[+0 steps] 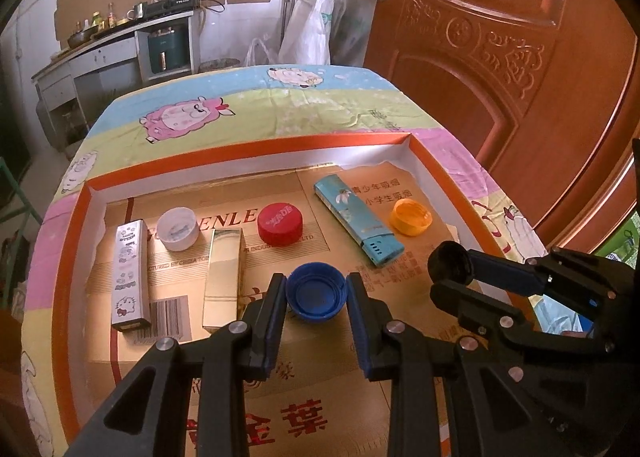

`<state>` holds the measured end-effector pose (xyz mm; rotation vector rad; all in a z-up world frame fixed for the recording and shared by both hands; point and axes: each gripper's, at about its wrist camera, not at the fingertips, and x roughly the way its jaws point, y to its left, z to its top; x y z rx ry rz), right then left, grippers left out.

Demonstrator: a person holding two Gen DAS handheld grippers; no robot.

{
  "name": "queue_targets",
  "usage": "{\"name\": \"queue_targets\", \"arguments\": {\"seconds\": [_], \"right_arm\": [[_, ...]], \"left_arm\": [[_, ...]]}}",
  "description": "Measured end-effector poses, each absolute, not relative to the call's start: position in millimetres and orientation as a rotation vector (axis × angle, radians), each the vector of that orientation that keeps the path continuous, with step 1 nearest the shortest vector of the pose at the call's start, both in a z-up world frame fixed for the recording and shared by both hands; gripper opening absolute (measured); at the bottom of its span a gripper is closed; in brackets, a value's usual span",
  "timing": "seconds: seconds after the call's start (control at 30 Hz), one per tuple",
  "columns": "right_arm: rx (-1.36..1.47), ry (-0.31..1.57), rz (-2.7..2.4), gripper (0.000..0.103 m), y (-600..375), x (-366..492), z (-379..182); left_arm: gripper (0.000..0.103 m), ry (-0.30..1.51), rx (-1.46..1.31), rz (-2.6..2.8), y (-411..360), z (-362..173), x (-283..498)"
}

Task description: Organize rigid objects

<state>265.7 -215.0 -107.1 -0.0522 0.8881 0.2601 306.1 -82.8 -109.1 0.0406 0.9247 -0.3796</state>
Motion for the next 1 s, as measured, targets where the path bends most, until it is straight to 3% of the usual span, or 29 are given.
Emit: {"name": "queue_targets", "arguments": {"seconds": [0.9,1.0], "right_arm": [[-0.060,0.925,0.258,0.030,-213,274,-125],[-0.064,0.925,0.265,0.036,-211,273,-125]], "left_arm": [[0.032,0.903,0.035,-0.406,-82,-111,303],[0.032,0.895,0.025,-0.405,-79,-107,301]]}}
